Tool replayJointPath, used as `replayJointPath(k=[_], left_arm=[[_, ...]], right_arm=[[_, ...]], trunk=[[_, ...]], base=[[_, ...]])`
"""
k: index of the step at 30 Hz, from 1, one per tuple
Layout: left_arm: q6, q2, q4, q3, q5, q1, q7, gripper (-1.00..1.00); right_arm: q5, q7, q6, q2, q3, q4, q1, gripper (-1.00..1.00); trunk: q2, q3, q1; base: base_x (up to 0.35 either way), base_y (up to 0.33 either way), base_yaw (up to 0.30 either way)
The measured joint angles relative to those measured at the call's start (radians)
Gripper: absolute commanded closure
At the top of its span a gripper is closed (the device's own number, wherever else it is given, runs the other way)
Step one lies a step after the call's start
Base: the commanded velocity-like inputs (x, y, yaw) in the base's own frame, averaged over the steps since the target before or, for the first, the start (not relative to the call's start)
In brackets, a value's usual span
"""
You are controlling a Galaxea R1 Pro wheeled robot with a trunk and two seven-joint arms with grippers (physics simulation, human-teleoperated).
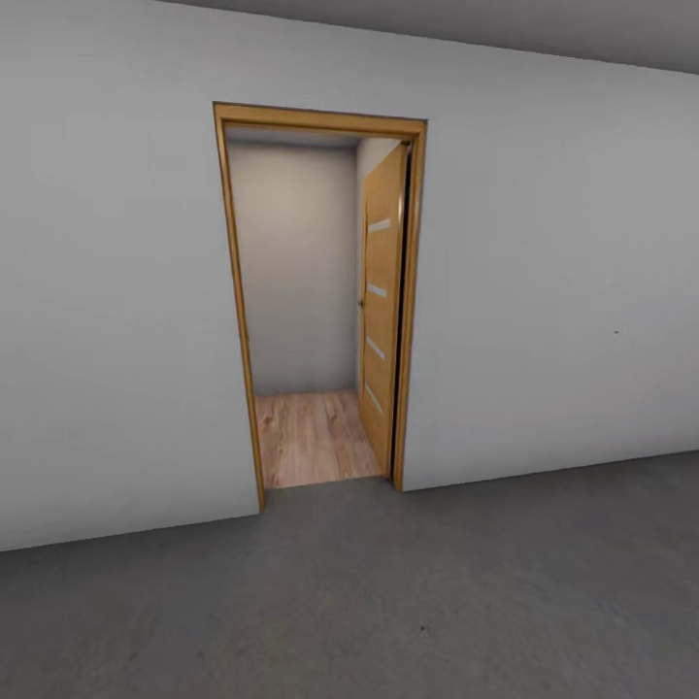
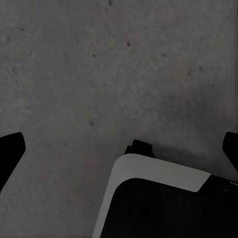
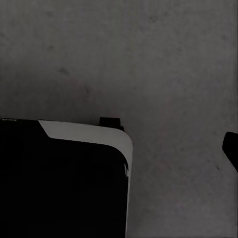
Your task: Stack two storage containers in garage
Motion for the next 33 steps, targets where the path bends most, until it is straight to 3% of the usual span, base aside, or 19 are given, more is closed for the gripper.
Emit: replayJointPath(k=[33], left_arm=[[0.002, 0.000, 0.000, 0.000, 0.000, 0.000, 0.000, -1.00]], right_arm=[[0.000, 0.001, 0.000, 0.000, 0.001, 0.001, 0.000, -1.00]], trunk=[[0.000, 0.000, 0.000]], base=[[0.316, 0.000, 0.000]])
